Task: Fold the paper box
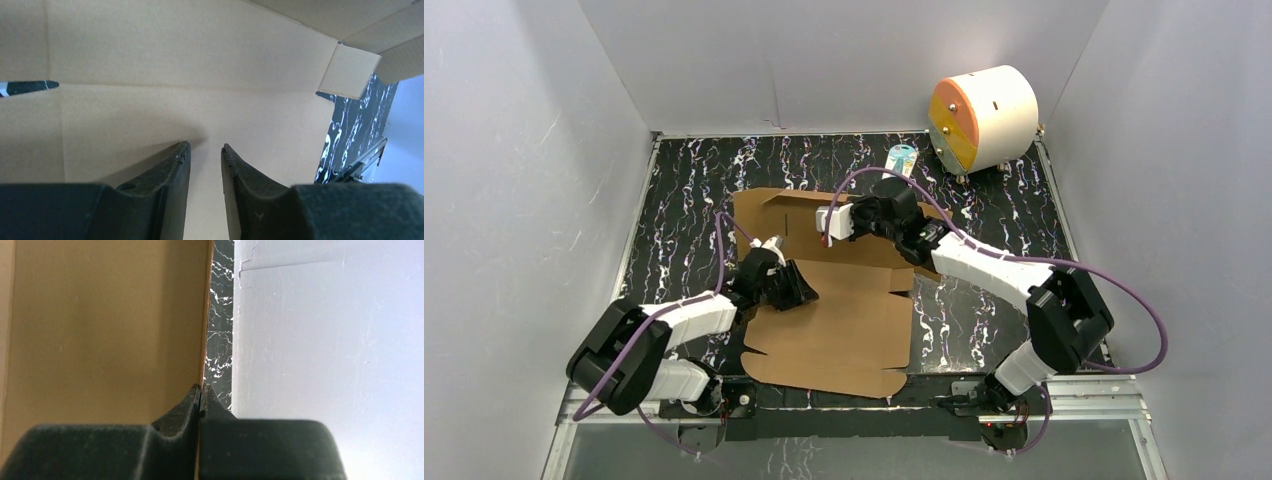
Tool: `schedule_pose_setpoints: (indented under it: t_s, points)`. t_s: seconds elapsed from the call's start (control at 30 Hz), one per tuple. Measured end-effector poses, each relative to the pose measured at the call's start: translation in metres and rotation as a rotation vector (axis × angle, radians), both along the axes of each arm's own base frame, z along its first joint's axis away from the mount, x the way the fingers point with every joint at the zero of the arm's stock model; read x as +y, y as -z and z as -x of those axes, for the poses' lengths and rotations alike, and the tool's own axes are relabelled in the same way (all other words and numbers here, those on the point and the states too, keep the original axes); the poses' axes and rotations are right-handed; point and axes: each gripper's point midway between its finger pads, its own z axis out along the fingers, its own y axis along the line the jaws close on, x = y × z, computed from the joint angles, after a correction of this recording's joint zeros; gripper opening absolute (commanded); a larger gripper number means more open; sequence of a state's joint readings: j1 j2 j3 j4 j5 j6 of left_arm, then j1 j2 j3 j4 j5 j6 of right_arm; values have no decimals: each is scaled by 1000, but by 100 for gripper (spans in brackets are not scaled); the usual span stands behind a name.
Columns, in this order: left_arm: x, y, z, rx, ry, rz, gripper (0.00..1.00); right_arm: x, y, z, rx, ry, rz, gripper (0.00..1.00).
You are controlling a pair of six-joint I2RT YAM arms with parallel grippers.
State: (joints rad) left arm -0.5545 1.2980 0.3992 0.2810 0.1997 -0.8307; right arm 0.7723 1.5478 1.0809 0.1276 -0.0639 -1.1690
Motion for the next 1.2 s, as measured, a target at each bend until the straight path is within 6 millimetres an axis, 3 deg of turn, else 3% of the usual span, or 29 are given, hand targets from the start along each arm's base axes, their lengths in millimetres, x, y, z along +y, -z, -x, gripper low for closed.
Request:
schedule_pose_setpoints:
  t_s: [0.43, 0.7, 0.83, 0.93, 1.1, 1.2]
  points:
    - [-17, 7, -36, -77, -35, 32, 23, 4, -22, 33, -107, -6, -13, 0]
    - [-22, 5, -61, -127, -60, 6, 25, 2, -27, 55, -139, -9, -17, 0]
    - [-19, 3, -64, -141, -67, -19, 29, -4, -22, 60, -146, 6, -21, 0]
    - [-13, -8, -61, -154, -76, -33, 34, -11, -17, 59, -158, 37, -17, 0]
    - [-5, -50, -56, -230, -96, -6, 41, -19, -12, 55, -180, 85, -20, 0]
    - [3, -64, -50, -250, -115, -3, 43, -21, -14, 52, -198, 105, -35, 0]
